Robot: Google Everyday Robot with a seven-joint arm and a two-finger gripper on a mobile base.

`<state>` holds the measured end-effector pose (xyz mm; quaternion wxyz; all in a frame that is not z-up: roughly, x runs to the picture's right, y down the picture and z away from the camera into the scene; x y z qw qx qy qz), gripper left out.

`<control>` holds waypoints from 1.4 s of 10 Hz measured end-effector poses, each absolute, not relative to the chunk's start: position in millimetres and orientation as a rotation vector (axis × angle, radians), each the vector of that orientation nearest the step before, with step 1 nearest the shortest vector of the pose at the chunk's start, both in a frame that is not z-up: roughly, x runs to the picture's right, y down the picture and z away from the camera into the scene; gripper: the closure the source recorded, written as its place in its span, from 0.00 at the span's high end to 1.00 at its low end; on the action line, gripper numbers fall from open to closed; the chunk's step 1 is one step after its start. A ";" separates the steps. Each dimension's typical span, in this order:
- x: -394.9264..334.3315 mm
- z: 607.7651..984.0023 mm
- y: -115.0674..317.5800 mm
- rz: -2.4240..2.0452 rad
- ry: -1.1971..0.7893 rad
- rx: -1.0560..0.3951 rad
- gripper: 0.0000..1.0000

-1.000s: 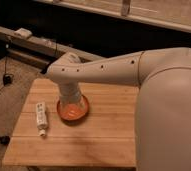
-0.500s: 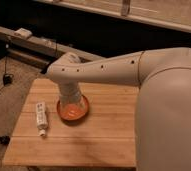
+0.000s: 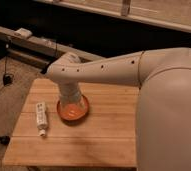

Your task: Place the bottle in the ceramic bowl

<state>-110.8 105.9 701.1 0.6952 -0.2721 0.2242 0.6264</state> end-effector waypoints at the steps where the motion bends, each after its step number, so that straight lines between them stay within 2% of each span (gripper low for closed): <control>1: -121.7 697.0 109.4 1.367 0.479 -0.618 0.65; 5: -188.4 673.9 135.1 1.199 0.389 -0.639 0.65; 7: -220.6 674.8 143.2 1.135 0.371 -0.646 0.65; 14: -290.0 731.3 151.6 1.000 0.397 -0.677 0.65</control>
